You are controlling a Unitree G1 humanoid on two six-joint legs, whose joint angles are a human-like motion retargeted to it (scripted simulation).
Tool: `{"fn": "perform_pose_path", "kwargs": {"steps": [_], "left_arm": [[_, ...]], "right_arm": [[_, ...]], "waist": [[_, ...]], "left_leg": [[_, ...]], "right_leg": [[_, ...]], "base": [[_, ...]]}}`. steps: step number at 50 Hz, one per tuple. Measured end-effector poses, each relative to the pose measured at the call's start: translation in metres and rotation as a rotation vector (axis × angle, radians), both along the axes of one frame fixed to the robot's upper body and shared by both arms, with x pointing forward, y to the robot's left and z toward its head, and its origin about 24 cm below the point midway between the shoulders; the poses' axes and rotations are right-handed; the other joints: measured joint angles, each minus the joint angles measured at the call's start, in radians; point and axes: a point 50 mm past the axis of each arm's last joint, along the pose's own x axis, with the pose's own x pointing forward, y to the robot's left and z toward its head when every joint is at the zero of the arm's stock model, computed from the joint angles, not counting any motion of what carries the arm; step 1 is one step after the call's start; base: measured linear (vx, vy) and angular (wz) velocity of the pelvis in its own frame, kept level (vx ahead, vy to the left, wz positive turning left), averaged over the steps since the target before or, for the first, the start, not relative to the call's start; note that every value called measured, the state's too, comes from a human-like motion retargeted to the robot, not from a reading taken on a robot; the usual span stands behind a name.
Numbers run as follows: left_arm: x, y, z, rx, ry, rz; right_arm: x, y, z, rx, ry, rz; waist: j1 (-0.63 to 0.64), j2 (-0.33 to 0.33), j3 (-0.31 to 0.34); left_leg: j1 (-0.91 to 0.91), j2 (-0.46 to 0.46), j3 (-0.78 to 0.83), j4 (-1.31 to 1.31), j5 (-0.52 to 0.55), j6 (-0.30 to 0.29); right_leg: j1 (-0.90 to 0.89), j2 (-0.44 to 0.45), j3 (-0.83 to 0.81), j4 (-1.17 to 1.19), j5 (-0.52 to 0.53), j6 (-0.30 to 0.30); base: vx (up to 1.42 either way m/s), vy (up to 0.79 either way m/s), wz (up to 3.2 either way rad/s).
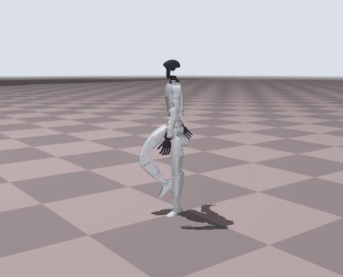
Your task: In place motions
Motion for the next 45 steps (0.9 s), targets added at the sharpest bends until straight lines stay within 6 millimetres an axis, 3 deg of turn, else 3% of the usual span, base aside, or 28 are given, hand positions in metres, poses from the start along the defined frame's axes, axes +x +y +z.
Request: {"fn": "perform_pose_path", "kwargs": {"steps": [3,6,7,8,9,10,12,13,15,18,20,22,25,28,30,33,35,36,37,38,40,42,45], "left_arm": [[-0.030,-0.015,-0.012,-0.059,0.085,0.023],[-0.075,-0.036,-0.024,-0.119,0.192,0.087],[-0.091,-0.044,-0.026,-0.138,0.233,0.109],[-0.108,-0.050,-0.028,-0.155,0.278,0.135],[-0.123,-0.052,-0.028,-0.164,0.317,0.161],[-0.136,-0.053,-0.028,-0.169,0.353,0.185],[-0.158,-0.050,-0.025,-0.165,0.424,0.188],[-0.165,-0.050,-0.024,-0.164,0.453,0.178],[-0.169,-0.055,-0.023,-0.192,0.489,0.213],[-0.178,-0.062,-0.020,-0.275,0.534,0.303],[-0.195,-0.064,-0.017,-0.320,0.576,0.324],[-0.222,-0.069,-0.011,-0.316,0.644,0.321],[-0.258,-0.069,-0.001,-0.297,0.724,0.322],[-0.253,-0.066,-0.002,-0.300,0.719,0.347],[-0.250,-0.065,-0.003,-0.289,0.717,0.361],[-0.248,-0.065,-0.004,-0.277,0.700,0.384],[-0.246,-0.064,-0.005,-0.260,0.676,0.399],[-0.242,-0.061,-0.006,-0.248,0.662,0.400],[-0.239,-0.060,-0.007,-0.241,0.652,0.400],[-0.237,-0.061,-0.008,-0.243,0.650,0.399],[-0.208,-0.063,-0.014,-0.272,0.612,0.391],[-0.152,-0.054,-0.022,-0.248,0.489,0.345],[-0.061,-0.025,-0.018,-0.179,0.219,0.215]], "right_arm": [[0.001,0.006,-0.002,0.035,0.001,0.031],[0.011,0.010,-0.006,0.060,-0.024,0.077],[0.017,0.012,-0.008,0.066,-0.042,0.094],[0.024,0.014,-0.010,0.071,-0.064,0.115],[0.034,0.017,-0.013,0.081,-0.093,0.139],[0.047,0.020,-0.016,0.092,-0.125,0.166],[0.074,0.025,-0.020,0.118,-0.207,0.191],[0.092,0.027,-0.021,0.134,-0.253,0.198],[0.146,0.025,-0.017,0.168,-0.371,0.274],[0.221,0.028,-0.001,0.135,-0.569,0.435],[0.251,0.034,0.008,0.107,-0.693,0.517],[0.257,0.034,0.011,0.092,-0.780,0.540],[0.252,0.034,0.009,0.109,-0.823,0.529],[0.260,0.043,0.012,0.147,-0.834,0.526],[0.252,0.047,0.007,0.170,-0.814,0.504],[0.214,0.049,-0.007,0.190,-0.719,0.455],[0.180,0.048,-0.017,0.208,-0.619,0.433],[0.162,0.044,-0.020,0.213,-0.561,0.422],[0.143,0.040,-0.022,0.216,-0.498,0.414],[0.122,0.033,-0.023,0.214,-0.421,0.412],[0.094,0.022,-0.022,0.191,-0.286,0.409],[0.083,0.015,-0.019,0.116,-0.237,0.326],[0.067,0.004,-0.014,0.051,-0.196,0.159]], "waist": [[0.049,-0.035,-0.001],[0.073,-0.048,-0.003],[0.073,-0.052,-0.002],[0.078,-0.060,-0.006],[0.064,-0.067,-0.026],[0.041,-0.075,-0.054],[0.123,-0.088,-0.114],[0.110,-0.062,-0.085],[0.275,-0.072,0.017],[0.286,-0.149,0.158],[0.278,-0.183,0.156],[0.316,-0.194,0.093],[0.356,-0.209,0.005],[0.337,-0.189,0.035],[0.320,-0.163,0.029],[0.297,-0.156,-0.024],[0.298,-0.128,-0.049],[0.278,-0.106,-0.054],[0.251,-0.084,-0.065],[0.211,-0.064,-0.087],[0.147,-0.004,-0.174],[0.092,0.007,-0.048],[0.023,0.021,0.064]], "left_leg": [[0.060,-0.011,0.040,0.006,-0.021,-0.014],[0.084,-0.014,0.014,0.073,-0.070,-0.011],[0.076,-0.017,-0.011,0.121,-0.078,-0.006],[0.058,-0.018,-0.014,0.191,-0.068,-0.003],[-0.001,-0.010,-0.003,0.306,0.003,0.005],[-0.081,0.002,0.014,0.444,0.105,0.015],[-0.404,0.099,0.016,0.859,0.264,0.041],[-0.536,0.066,-0.115,0.963,0.303,0.079],[-0.649,0.226,-0.084,1.180,0.202,0.094],[-0.787,0.273,-0.036,1.413,0.094,0.172],[-0.926,0.253,-0.077,1.535,0.048,0.179],[-1.012,0.247,-0.068,1.589,0.022,0.179],[-1.025,0.234,-0.021,1.573,0.018,0.178],[-0.864,0.226,-0.014,1.453,0.033,0.178],[-0.709,0.202,-0.025,1.306,0.055,0.147],[-0.379,0.055,-0.049,0.852,0.163,0.036],[-0.131,-0.050,-0.086,0.442,0.269,-0.007],[-0.041,-0.073,-0.126,0.317,0.045,-0.019],[0.035,-0.081,-0.111,0.207,-0.113,-0.015],[0.085,-0.056,0.014,0.126,-0.138,0.019],[0.027,0.012,0.084,0.054,-0.114,-0.029],[0.005,0.004,-0.124,0.052,-0.060,-0.009],[0.036,0.038,-0.074,0.014,-0.037,-0.017]], "right_leg": [[0.249,0.066,0.034,-0.290,0.027,0.020],[0.570,0.136,0.051,-0.740,0.097,0.074],[0.679,0.141,0.036,-0.900,0.070,0.097],[0.769,0.133,0.011,-1.035,-0.071,0.105],[0.813,0.113,-0.054,-1.149,-0.166,0.072],[0.833,0.088,-0.139,-1.251,-0.239,0.018],[0.779,0.086,-0.096,-1.316,-0.178,0.015],[0.751,0.103,-0.101,-1.276,-0.186,0.025],[0.773,0.116,-0.012,-1.229,-0.201,0.017],[0.808,0.066,0.001,-1.210,-0.197,-0.017],[0.804,0.060,0.017,-1.219,-0.199,-0.038],[0.774,0.046,0.005,-1.224,-0.198,-0.061],[0.739,0.003,-0.023,-1.229,-0.189,-0.060],[0.776,0.021,-0.034,-1.254,-0.180,-0.042],[0.802,0.037,-0.043,-1.271,-0.176,-0.025],[0.817,0.012,-0.039,-1.249,-0.196,0.008],[0.822,0.033,-0.008,-1.199,-0.221,0.025],[0.822,0.059,0.001,-1.158,-0.223,0.032],[0.813,0.082,0.003,-1.110,-0.204,0.037],[0.789,0.095,-0.007,-1.048,-0.145,0.039],[0.574,0.085,-0.023,-0.783,0.042,0.052],[0.412,0.075,0.030,-0.412,0.062,0.067],[0.191,0.033,0.027,0.012,-0.031,0.083]], "base": [[0.17,-0.03,-0.50],[0.17,-0.02,-0.01],[0.12,-0.05,0.54],[0.04,-0.07,0.68],[-0.06,-0.08,1.03],[-0.15,-0.11,0.56],[-0.20,-0.15,0.46],[-0.30,-0.14,0.44],[-0.45,-0.08,-1.48],[-0.40,-0.09,-0.43],[0.09,-0.14,-0.12],[0.48,0.00,-0.47],[0.36,0.09,-0.05],[-0.07,0.05,0.18],[0.14,0.12,0.03],[0.34,0.11,-0.32],[0.44,0.06,-0.70],[0.47,0.05,-0.17],[0.53,0.12,0.41],[0.40,0.17,0.45],[-0.04,0.14,0.38],[-0.45,0.14,0.56],[-0.45,0.16,0.84]]}}
